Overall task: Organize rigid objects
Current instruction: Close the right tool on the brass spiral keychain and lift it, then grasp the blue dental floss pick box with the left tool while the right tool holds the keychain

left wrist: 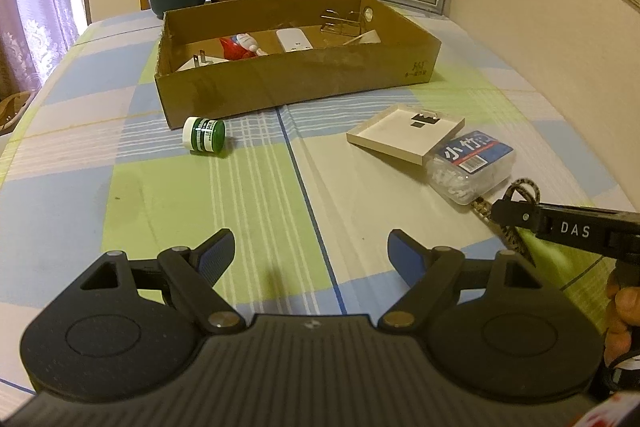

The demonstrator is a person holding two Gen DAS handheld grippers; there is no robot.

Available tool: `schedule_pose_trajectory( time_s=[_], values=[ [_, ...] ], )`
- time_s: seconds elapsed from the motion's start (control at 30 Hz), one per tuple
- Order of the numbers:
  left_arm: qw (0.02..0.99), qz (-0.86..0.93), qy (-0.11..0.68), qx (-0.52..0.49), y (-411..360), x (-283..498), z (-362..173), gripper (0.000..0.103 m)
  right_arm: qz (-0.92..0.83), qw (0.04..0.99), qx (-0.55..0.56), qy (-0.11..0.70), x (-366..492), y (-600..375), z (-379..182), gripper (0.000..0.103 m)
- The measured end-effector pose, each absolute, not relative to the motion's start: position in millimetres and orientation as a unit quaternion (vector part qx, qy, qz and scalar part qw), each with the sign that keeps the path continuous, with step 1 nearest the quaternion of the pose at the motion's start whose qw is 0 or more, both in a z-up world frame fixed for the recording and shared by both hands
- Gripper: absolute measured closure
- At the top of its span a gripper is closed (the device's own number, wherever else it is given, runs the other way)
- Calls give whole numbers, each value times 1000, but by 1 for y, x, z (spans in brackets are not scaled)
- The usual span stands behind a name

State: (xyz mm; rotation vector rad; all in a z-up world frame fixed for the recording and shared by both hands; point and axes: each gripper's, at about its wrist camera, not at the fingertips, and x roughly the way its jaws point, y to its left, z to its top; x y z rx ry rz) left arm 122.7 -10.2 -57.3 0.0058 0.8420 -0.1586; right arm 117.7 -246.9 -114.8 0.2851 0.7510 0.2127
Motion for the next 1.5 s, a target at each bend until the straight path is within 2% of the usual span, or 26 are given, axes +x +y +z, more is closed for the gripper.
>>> schedule_pose_trajectory(
  time_s=[0.73,1.1,1.5],
  values=[
    [910,-99,402,1,-22,119,-55,22,69,930,106,346,95,-260,-92,83],
    [910,-127,396,-1,-36,121,-56,22,45,937,103,331,123,-286,-91,83],
    [906,-146,396,5,-43,126,-65,22,134,923,138,333,136,-280,-95,83]
  ],
)
